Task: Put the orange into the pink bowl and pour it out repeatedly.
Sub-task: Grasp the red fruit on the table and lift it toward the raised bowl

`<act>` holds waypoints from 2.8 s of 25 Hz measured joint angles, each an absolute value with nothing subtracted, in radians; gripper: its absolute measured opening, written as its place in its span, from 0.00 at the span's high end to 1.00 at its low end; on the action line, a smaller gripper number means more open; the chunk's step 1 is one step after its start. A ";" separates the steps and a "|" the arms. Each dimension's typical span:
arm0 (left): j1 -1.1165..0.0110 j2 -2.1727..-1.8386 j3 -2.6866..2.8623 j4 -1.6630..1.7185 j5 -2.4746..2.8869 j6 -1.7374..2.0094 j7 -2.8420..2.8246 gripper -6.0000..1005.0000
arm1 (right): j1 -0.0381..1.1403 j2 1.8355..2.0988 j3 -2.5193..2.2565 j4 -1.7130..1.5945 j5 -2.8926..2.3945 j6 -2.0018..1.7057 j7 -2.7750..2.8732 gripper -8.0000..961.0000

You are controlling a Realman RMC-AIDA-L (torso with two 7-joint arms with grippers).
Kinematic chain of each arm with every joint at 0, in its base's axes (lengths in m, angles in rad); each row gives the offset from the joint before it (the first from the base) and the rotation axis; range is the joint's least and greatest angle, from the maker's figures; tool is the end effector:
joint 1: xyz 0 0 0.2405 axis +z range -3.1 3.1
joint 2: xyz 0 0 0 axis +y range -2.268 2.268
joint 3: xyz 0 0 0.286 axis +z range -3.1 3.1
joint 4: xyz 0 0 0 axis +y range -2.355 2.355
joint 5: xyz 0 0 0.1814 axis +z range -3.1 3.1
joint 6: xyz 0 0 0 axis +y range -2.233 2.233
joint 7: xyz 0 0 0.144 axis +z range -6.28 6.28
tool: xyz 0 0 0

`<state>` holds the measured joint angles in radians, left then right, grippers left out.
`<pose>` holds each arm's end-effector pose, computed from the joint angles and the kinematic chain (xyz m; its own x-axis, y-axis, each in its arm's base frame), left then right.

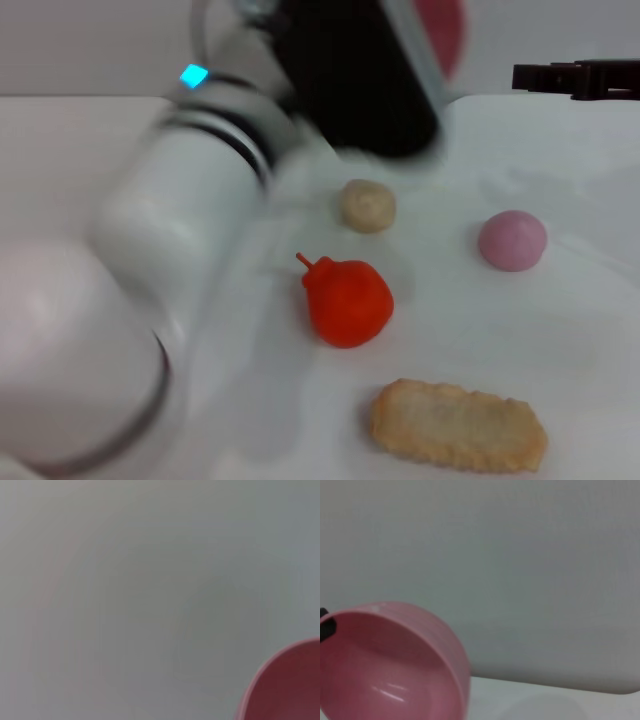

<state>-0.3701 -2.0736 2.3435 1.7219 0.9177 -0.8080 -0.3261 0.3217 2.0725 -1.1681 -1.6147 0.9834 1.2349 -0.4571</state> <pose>-0.0914 0.3180 -0.0309 0.9648 -0.1732 -0.1977 -0.2342 -0.2245 -0.9459 0.2046 0.3399 0.0600 0.5638 -0.6096 -0.5572 -0.8247 -0.4515 -0.3406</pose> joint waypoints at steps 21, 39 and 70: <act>-0.462 -2.059 1.532 1.640 -0.142 -1.280 -0.001 0.95 | 0.419 2.076 -1.427 -1.447 0.734 1.064 -0.438 0.40; -0.533 -2.055 1.431 1.524 -0.138 -1.289 0.018 0.95 | 0.483 2.078 -1.742 -1.328 0.685 0.820 -0.285 0.23; -0.591 -2.057 1.454 1.488 -0.100 -1.284 0.026 0.95 | 0.592 2.084 -2.015 -1.086 0.860 0.690 -0.200 0.23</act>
<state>-0.5907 -2.0571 1.4543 1.4879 -0.0995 -1.2839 0.0260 0.5923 2.0839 -2.0150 -1.0859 0.8605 0.6899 -0.1998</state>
